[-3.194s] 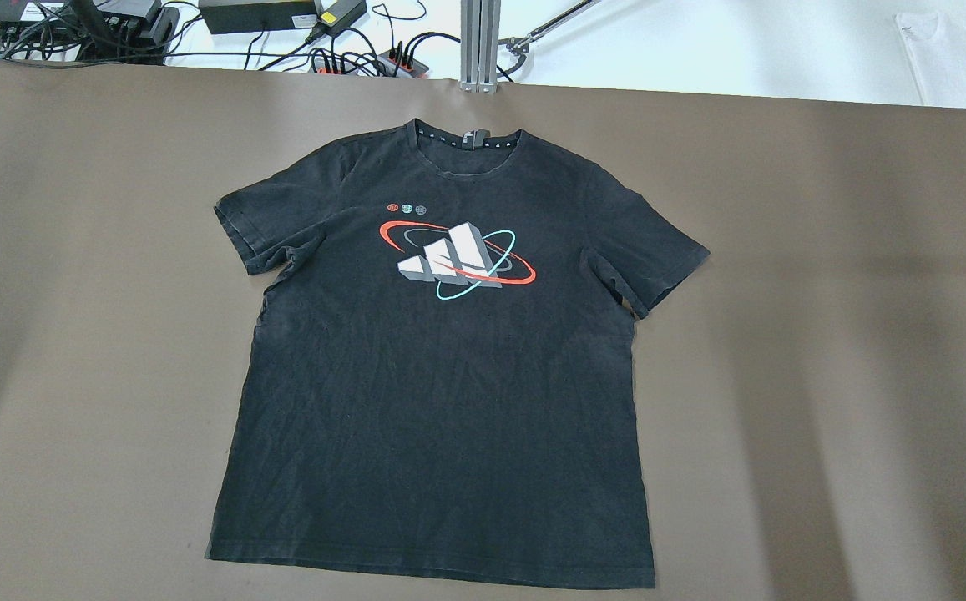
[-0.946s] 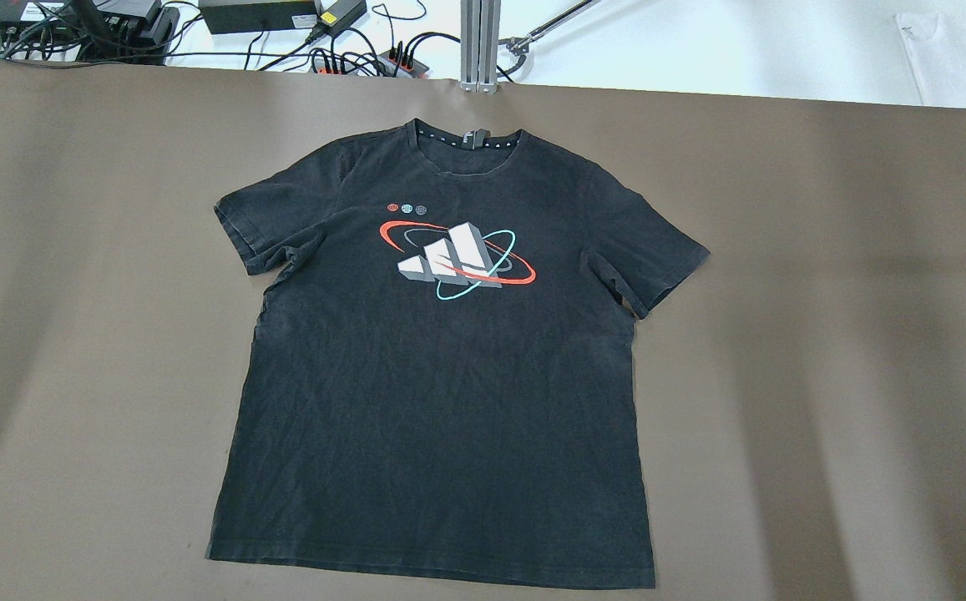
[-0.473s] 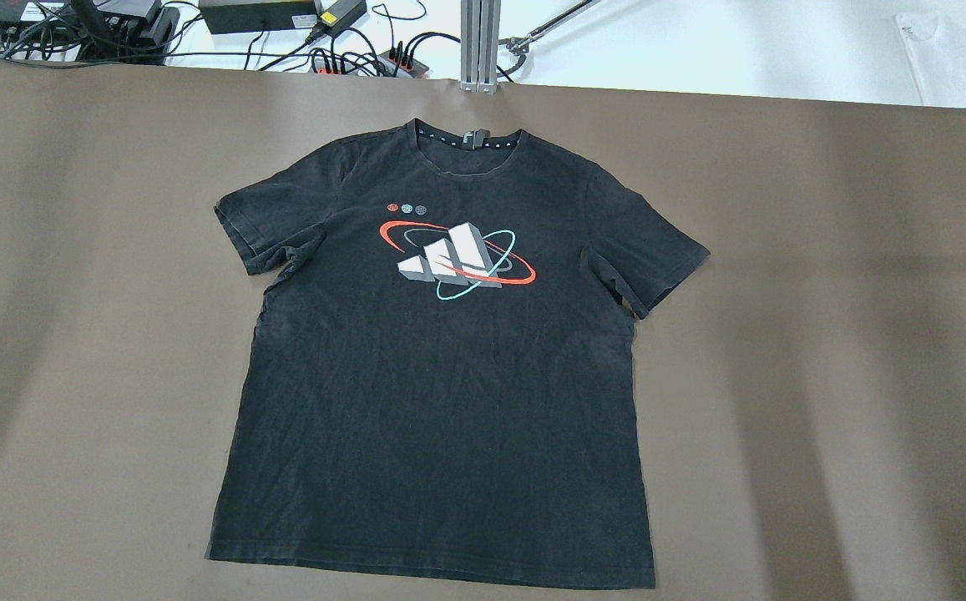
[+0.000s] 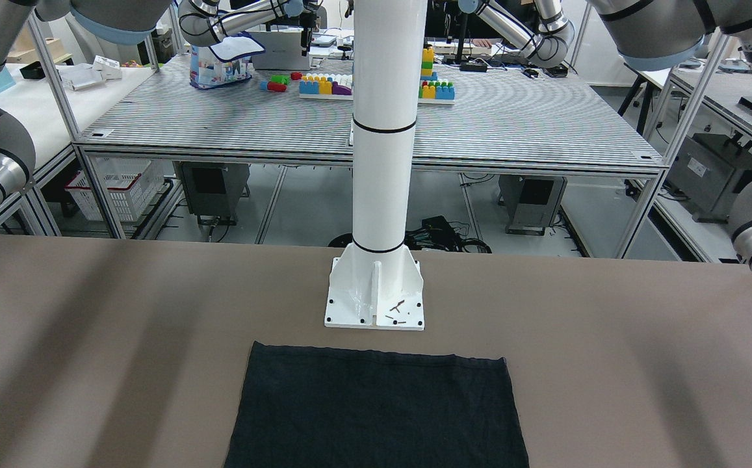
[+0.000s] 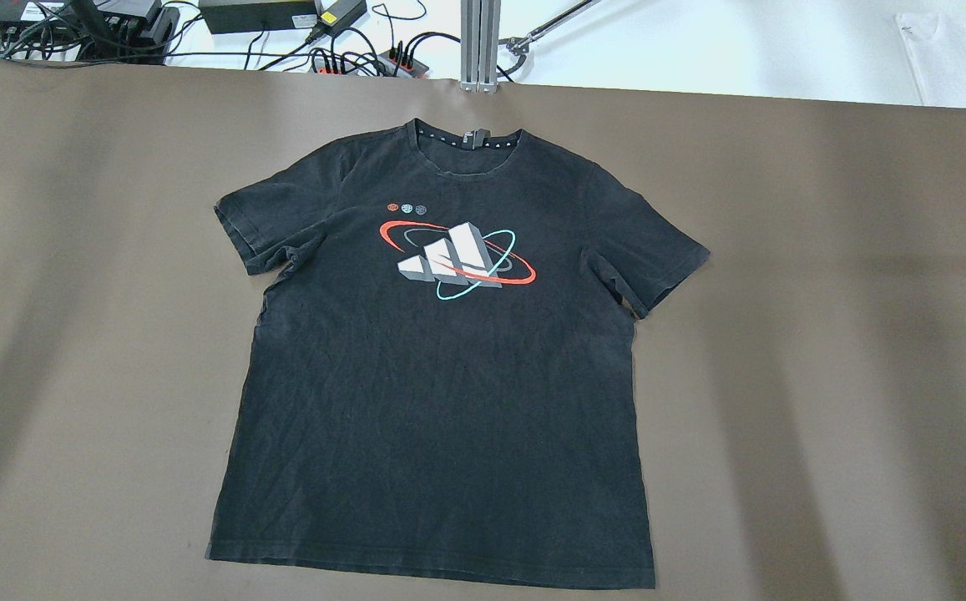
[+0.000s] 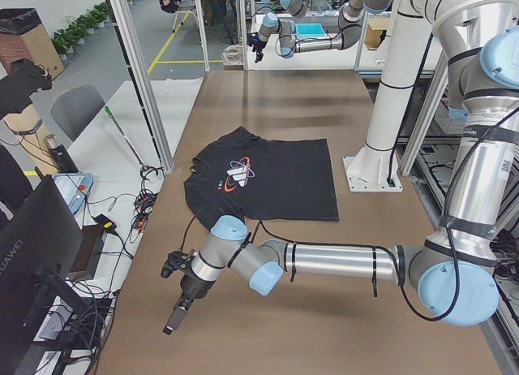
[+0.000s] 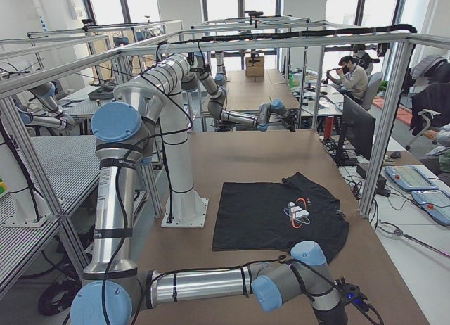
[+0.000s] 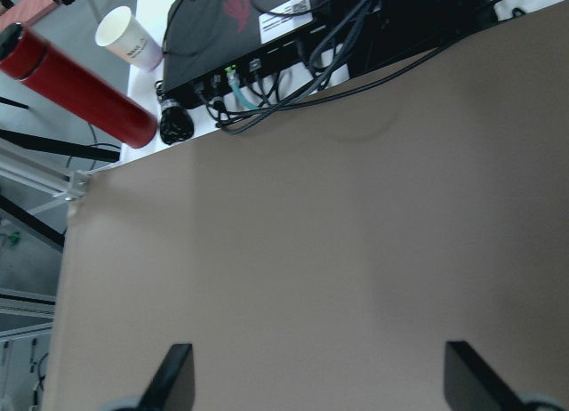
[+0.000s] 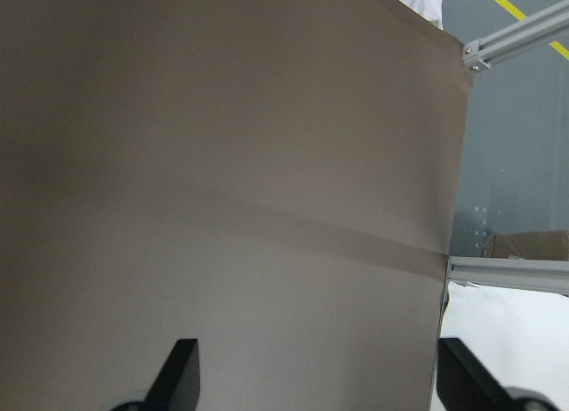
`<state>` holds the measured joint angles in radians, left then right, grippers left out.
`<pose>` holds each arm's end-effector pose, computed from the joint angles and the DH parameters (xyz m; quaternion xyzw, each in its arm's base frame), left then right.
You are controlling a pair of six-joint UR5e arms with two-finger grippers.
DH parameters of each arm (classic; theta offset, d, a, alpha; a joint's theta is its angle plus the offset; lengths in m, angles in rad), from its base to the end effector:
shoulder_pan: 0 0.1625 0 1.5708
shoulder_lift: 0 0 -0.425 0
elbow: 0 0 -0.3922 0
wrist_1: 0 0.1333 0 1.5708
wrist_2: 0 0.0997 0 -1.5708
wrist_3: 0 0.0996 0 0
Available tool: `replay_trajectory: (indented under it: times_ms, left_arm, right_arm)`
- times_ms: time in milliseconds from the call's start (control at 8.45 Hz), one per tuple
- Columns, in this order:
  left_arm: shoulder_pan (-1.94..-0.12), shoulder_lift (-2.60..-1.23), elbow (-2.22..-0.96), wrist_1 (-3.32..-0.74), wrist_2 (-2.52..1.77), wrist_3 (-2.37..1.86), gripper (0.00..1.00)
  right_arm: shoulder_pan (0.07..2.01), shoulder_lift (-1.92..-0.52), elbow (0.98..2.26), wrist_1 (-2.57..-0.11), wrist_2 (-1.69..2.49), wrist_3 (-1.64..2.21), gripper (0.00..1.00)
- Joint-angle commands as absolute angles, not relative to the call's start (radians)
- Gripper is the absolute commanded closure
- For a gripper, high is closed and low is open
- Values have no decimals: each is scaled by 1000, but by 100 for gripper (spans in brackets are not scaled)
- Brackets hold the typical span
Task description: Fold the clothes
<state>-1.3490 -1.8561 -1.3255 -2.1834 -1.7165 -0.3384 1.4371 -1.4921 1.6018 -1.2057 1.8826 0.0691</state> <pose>0.0272 -0.6608 0.5724 0.2882 0.1546 -0.0318 0.9445 0.0278 -0.5640 0.5820 0.2159 -0.1737 -0.0675 0.9585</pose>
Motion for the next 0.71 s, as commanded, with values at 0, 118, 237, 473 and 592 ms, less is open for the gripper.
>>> replay_trajectory:
  times_ms: [0,118,237,473,592]
  left_arm:
    - [-1312,-1882,-1330,-2239,-1831,-469,0]
    - [-1272,-1897,-1331,-2265,-1838,-545,0]
    - [-1243,-1911,-1333,-2267,-1838,-593,0]
    - [-1183,-1936,-1319,-2302,-1838,-656,0]
    - [-1160,-1969,-1318,-2304,-1839,-734,0]
  right_arm:
    - [1346,-1434,1600,-1207,1957,195,6]
    - [1341,-1410,1597,-1207,1988,233,6]
    - [1330,-1396,1597,-1207,2040,298,6]
    - [1322,-1370,1609,-1174,2057,319,6]
    - [1313,-1370,1595,-1139,2090,380,6]
